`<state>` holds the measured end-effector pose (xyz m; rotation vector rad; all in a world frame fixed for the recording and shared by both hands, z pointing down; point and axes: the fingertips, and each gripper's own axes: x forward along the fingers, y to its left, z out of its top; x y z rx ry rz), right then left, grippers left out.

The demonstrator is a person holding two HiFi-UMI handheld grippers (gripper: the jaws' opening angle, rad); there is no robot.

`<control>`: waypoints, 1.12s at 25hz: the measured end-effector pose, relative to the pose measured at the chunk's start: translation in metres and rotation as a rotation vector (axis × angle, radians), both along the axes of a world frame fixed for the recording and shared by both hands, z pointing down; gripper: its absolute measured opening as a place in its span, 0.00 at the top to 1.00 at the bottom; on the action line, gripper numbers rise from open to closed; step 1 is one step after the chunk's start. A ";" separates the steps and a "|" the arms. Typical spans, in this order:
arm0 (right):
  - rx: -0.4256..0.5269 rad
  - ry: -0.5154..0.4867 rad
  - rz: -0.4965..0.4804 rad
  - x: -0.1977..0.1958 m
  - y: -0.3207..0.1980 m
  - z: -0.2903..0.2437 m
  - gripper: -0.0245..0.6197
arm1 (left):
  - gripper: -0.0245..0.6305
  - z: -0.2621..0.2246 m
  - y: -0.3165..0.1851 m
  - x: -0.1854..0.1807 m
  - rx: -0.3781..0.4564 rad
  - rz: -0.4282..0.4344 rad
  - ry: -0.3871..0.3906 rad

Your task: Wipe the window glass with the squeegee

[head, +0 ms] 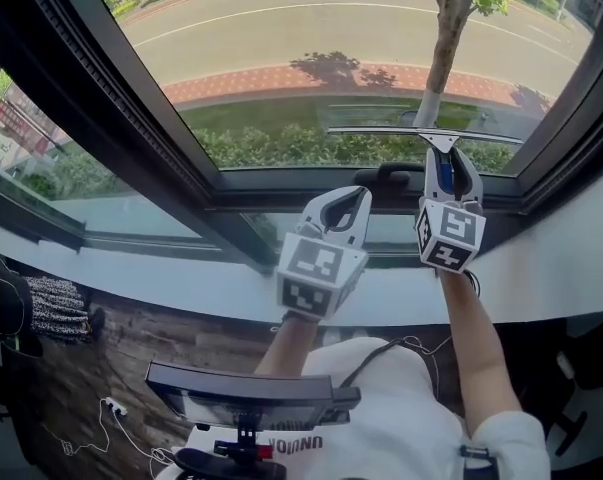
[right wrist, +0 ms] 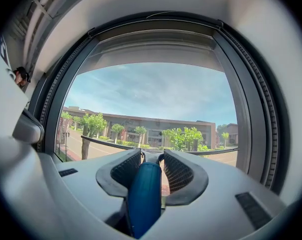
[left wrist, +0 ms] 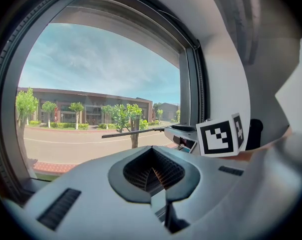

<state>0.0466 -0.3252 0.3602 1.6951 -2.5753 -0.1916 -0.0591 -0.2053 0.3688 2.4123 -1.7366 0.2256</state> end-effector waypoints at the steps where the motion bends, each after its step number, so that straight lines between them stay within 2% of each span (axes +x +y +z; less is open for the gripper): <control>1: -0.003 0.002 -0.002 0.000 0.000 0.001 0.73 | 0.96 0.000 0.000 0.000 -0.002 -0.002 0.001; 10: -0.032 0.024 0.006 -0.001 -0.002 0.024 0.73 | 0.96 0.006 0.000 -0.003 -0.006 -0.005 0.006; 17: -0.107 0.030 0.009 0.000 -0.005 0.052 0.73 | 0.96 0.006 -0.001 -0.007 -0.007 -0.015 0.005; 28: -0.109 0.074 0.005 0.000 -0.004 0.057 0.73 | 0.96 0.006 -0.002 -0.007 -0.013 -0.020 0.010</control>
